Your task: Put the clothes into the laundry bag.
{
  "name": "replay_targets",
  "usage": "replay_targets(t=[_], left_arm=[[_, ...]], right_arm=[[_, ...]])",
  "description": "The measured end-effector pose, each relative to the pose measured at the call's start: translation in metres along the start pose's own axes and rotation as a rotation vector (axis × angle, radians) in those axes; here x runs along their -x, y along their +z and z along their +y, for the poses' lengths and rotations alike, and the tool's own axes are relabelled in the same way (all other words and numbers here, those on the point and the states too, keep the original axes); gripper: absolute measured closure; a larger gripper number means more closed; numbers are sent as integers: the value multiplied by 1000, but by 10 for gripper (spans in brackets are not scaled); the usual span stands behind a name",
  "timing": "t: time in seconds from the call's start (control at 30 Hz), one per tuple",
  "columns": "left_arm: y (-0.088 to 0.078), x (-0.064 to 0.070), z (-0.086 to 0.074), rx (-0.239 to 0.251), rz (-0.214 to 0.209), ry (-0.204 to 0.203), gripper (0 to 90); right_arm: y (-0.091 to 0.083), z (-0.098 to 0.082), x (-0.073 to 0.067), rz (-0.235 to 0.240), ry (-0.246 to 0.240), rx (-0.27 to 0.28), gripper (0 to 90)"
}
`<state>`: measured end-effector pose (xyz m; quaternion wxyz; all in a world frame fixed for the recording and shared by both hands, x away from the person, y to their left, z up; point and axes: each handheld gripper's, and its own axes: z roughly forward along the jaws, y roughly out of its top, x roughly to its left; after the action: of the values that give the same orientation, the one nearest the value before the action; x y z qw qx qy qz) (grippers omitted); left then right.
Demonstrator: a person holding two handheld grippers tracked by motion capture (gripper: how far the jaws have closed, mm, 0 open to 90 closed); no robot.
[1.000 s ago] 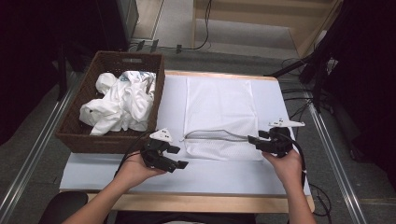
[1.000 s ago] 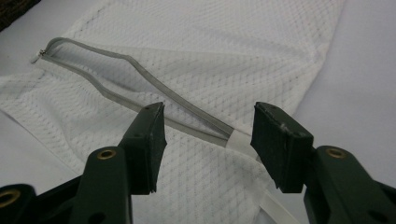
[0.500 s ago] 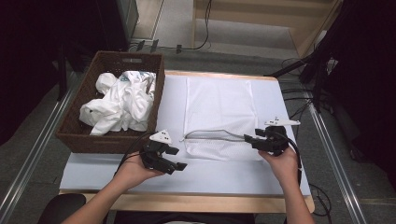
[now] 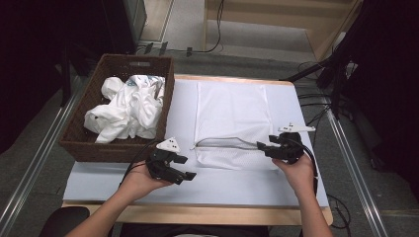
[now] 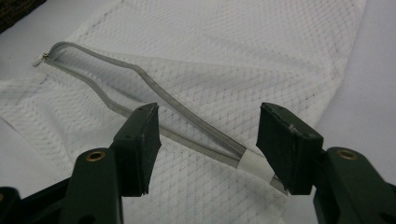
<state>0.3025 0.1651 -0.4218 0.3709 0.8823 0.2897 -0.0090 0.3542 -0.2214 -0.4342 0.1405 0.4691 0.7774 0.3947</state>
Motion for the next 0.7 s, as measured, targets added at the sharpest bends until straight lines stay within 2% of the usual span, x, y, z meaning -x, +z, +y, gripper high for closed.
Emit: replay_targets(t=[0.7], left_arm=[[1, -1, 0, -4, -6, -2, 316]], right_arm=[[0, 0, 0, 4, 0, 1, 396]])
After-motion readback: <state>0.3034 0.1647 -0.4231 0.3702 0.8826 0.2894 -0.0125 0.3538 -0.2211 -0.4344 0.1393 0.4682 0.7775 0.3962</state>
